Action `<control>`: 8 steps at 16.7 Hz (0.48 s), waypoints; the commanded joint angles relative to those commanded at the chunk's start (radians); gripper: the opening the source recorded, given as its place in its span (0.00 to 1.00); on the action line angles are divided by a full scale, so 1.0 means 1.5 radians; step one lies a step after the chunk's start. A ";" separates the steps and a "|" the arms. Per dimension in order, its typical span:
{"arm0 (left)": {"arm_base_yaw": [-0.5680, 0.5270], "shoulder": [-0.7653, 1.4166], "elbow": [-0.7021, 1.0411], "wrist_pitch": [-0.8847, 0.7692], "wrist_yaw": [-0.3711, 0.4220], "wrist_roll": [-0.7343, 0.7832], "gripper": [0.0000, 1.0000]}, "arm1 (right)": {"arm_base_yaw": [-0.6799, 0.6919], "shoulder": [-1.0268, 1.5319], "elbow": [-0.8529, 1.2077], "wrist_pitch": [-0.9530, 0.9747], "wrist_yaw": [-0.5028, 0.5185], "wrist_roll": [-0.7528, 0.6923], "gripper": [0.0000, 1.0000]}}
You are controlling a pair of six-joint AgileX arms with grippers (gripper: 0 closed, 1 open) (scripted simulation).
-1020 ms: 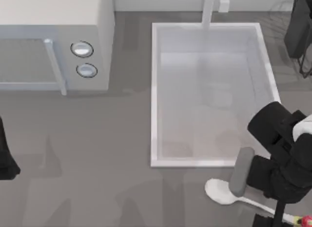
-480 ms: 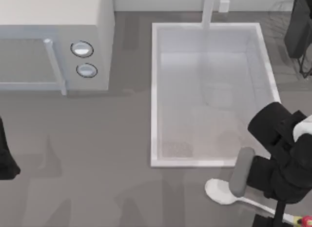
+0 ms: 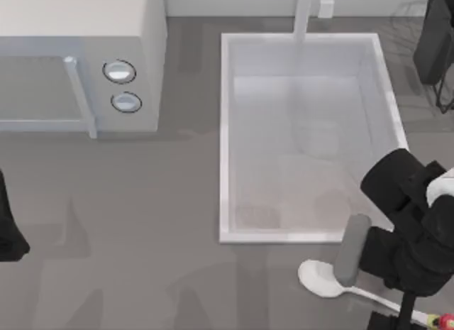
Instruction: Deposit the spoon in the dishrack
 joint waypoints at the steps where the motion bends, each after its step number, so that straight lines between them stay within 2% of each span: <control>1: 0.000 0.000 0.000 0.000 0.000 0.000 1.00 | 0.000 0.000 0.000 0.000 0.000 0.000 0.00; 8: 0.000 0.000 0.000 0.000 0.000 0.000 1.00 | 0.000 0.000 0.000 0.000 0.000 0.000 0.00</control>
